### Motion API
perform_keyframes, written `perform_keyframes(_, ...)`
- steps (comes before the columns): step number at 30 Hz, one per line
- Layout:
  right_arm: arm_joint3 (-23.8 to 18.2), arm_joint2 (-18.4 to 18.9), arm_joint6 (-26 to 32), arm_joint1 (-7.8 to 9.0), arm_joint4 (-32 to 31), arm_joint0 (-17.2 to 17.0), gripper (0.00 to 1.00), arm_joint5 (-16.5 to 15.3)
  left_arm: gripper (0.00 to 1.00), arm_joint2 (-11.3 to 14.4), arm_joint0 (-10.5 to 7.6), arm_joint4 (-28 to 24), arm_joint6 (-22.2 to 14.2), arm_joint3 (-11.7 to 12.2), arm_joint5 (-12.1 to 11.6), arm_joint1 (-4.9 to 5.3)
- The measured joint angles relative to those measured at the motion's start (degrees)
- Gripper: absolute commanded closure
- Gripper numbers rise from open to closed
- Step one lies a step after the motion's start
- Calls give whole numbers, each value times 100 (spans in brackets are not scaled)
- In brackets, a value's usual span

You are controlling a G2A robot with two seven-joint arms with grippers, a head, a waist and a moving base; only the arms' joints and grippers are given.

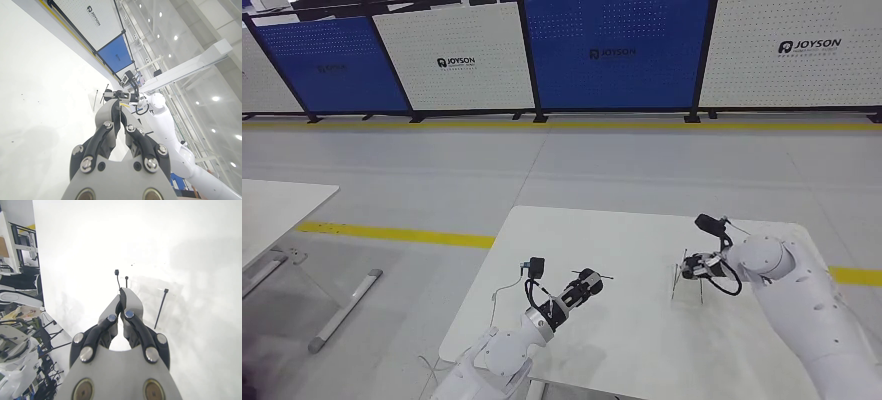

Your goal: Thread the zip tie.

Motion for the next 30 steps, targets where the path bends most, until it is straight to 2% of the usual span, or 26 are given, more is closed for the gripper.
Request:
perform_keyframes(4, -241, 267, -258, 124, 30, -248, 100, -185, 100, 0, 0, 0, 0, 0, 0, 0)
perform_keyframes(8, -753, 676, -484, 306, 87, -684, 100, -430, 100, 0, 0, 0, 0, 0, 0, 0)
perform_keyframes(14, -1969, 1564, -727, 627, 332, -1703, 100, -1078, 100, 0, 0, 0, 0, 0, 0, 0)
perform_keyframes(18, -2508, 1868, -778, 729, 449, -2212, 100, -1383, 100, 0, 0, 0, 0, 0, 0, 0)
perform_keyframes(30, -2539, 1860, -781, 729, 460, -2244, 100, -1387, 100, 0, 0, 0, 0, 0, 0, 0)
